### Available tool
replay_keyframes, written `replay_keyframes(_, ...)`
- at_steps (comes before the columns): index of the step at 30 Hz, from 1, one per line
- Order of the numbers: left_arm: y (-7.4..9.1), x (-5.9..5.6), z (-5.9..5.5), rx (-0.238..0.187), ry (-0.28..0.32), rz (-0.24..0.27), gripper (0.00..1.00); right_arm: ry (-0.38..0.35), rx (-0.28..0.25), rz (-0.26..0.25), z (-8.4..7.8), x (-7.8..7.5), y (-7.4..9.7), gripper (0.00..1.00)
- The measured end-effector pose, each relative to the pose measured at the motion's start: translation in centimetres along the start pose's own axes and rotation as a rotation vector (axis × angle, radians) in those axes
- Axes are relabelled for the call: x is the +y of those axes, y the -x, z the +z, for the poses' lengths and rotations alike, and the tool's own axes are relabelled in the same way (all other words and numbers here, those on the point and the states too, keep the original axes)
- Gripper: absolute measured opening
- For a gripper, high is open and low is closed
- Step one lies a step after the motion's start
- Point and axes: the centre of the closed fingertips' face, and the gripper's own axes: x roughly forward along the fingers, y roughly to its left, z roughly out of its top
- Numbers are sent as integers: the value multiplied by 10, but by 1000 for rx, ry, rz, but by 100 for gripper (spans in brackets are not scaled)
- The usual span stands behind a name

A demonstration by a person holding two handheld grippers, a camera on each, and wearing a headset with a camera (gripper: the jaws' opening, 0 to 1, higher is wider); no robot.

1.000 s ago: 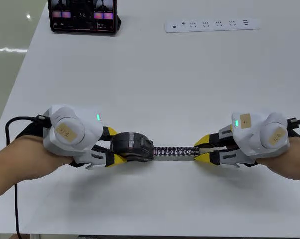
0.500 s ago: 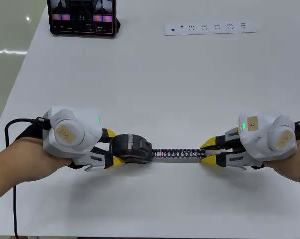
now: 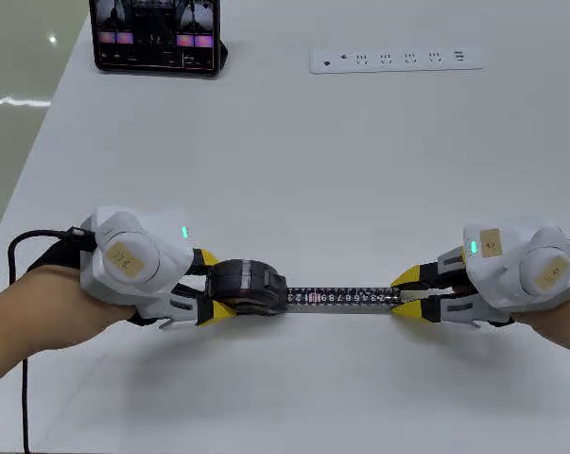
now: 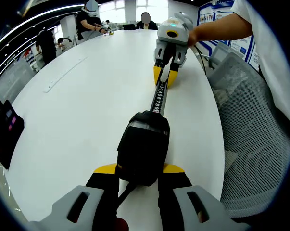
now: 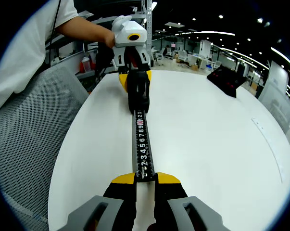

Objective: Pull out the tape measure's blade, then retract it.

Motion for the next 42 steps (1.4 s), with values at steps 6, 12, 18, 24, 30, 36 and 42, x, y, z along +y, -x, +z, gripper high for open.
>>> replay_keyframes(6, 0, 1, 0, 0, 2, 2, 25, 5, 11, -4, -2, -2, 5, 9)
replay_keyframes(12, 0, 1, 0, 2, 0, 0, 25, 6, 22, -6, -8, -3, 11, 9)
replay_keyframes(18, 0, 1, 0, 1, 1, 1, 25, 7, 36, -11, -12, -4, 16, 9)
replay_keyframes(24, 0, 1, 0, 1, 2, 3, 25, 10, 47, -13, -15, -4, 19, 9)
replay_keyframes(30, 0, 1, 0, -4, 2, 5, 25, 6, 58, -13, -21, -5, 23, 9)
replay_keyframes(36, 0, 1, 0, -3, 2, 6, 25, 3, 67, -12, -25, -5, 27, 9)
replay_keyframes(42, 0, 1, 0, -2, 3, 7, 25, 9, 85, -10, -29, -6, 31, 9)
